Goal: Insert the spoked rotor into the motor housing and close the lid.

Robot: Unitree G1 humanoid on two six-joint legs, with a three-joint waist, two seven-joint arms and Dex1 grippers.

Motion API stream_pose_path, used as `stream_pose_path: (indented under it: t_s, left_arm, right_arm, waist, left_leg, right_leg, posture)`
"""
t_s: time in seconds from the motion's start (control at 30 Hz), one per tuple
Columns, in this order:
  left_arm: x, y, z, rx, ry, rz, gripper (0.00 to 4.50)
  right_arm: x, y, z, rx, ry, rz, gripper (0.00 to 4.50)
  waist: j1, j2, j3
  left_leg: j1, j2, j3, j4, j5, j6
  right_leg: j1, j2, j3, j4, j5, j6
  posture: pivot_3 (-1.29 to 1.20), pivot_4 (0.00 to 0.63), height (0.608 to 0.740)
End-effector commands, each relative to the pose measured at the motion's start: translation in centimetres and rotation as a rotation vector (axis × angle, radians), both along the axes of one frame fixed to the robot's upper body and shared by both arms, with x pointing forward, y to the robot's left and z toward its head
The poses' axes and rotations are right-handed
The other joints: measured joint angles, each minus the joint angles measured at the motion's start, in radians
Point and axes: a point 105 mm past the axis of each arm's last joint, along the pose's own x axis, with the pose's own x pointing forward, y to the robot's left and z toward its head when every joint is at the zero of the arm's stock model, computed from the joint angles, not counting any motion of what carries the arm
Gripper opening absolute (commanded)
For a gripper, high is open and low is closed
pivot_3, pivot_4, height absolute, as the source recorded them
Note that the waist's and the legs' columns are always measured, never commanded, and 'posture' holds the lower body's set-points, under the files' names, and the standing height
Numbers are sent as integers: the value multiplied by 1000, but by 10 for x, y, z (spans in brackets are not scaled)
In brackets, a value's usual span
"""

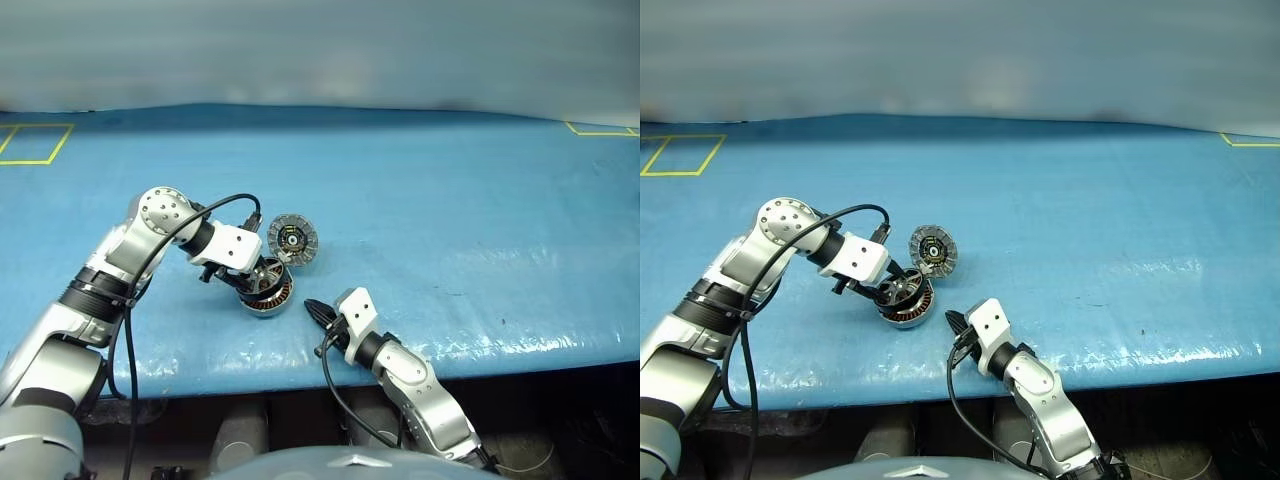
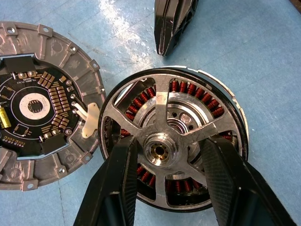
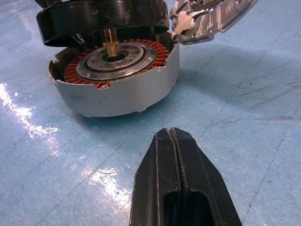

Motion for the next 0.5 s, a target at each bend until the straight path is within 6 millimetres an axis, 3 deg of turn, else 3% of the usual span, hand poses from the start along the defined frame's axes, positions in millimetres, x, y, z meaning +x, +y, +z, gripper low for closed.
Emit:
stream_pose_path:
  t_s: [0.03, 0.5]
  left_arm:
    - [0, 4, 5, 28, -22, -16, 1727]
    - [-1, 9, 7, 72, -6, -37, 1727]
  right_arm:
    - [3, 2, 13, 19, -50, 0, 0]
    - [4, 1, 12, 16, -49, -5, 0]
  waist:
    - [0, 0, 0]
    - [0, 0, 0]
  left_leg:
    - [0, 0, 0, 0, 0, 0]
    - [0, 0, 0, 0, 0, 0]
  right_leg:
    - [0, 0, 0, 0, 0, 0]
    - [0, 0, 0, 0, 0, 0]
  posture:
    - [0, 150, 740]
    - [0, 150, 740]
